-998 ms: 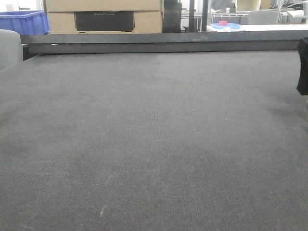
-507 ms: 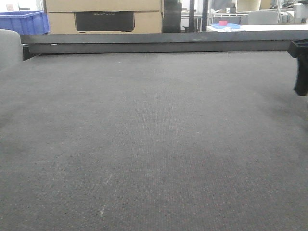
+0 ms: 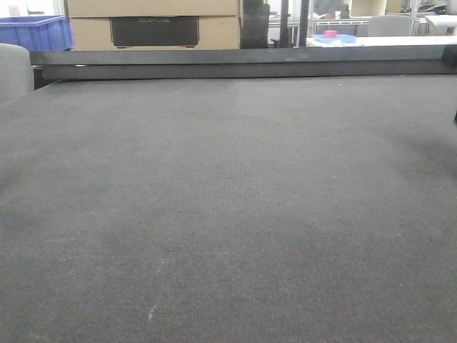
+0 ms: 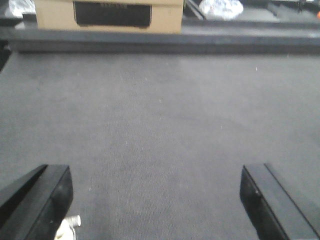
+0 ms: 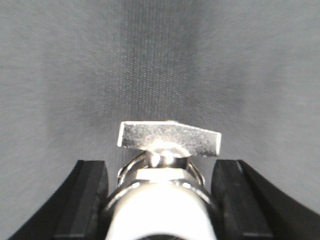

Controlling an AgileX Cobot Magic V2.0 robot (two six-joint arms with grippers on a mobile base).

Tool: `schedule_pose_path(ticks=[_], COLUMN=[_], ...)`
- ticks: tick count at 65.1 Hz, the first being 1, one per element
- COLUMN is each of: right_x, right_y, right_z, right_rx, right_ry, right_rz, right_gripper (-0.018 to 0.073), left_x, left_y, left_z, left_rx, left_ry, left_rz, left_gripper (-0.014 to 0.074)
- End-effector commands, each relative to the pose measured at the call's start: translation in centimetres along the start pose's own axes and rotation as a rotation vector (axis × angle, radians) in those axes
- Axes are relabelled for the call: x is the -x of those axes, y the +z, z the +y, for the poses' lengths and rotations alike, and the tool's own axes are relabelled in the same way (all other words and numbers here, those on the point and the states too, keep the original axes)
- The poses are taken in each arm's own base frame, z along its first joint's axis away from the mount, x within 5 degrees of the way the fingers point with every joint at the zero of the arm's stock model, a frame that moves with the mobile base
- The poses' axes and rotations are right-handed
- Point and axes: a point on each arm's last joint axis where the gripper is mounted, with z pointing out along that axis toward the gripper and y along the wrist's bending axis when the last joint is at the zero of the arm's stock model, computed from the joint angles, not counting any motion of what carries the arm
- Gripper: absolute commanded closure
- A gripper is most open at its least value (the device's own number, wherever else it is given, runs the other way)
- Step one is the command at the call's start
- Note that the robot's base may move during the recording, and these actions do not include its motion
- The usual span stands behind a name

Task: Place valve from conveyor to right shelf box
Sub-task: 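Lower the open left gripper over a second white valve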

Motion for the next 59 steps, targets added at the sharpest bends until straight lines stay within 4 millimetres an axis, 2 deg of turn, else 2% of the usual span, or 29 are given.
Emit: schedule_pose_path(ticks=[1, 9, 16, 22, 31, 36, 46, 59], right_x=[-0.2, -1.9, -3.6, -4.8, -5.9, -6.1, -6.1, -6.0], right_y=[-3.9, -6.9, -8.1, -8.4, -8.1, -7.9, -7.8, -7.8], right_z=[0.2, 0.6, 0.8, 0.9, 1.0, 0.9, 1.0, 1.0], right_rx=[-0.006, 0.001, 0.007, 0.008, 0.007, 0.007, 0.014, 0.016], right_ry=[-0.006, -0.001, 0.004, 0.005, 0.007, 0.008, 0.013, 0.016], right_rz=[-0.135, -0.246, -0.283, -0.293, -0.290, -0.287, -0.289, -0.296], right_gripper=[0.0713, 0.0713, 0.0713, 0.0713, 0.0713, 0.0713, 0.0713, 0.0713], left_x=[0.3, 1.1, 2.2, 3.2, 3.8, 3.4, 2.0, -1.4], left_y=[-0.1, 0.1, 1.0, 2.0, 4.7, 6.8, 10.4, 14.8], left_z=[0.1, 0.9, 1.8, 2.8, 4.9, 6.1, 7.8, 10.1], left_rx=[0.003, 0.042, 0.078, 0.108, 0.153, 0.140, 0.120, 0.163], left_ry=[-0.014, -0.034, -0.057, -0.076, -0.095, -0.064, -0.033, 0.007], left_rz=[0.012, 0.120, 0.217, 0.281, 0.436, 0.570, 0.712, 0.878], left_gripper=[0.0015, 0.0015, 0.0015, 0.0015, 0.0015, 0.0015, 0.0015, 0.0015])
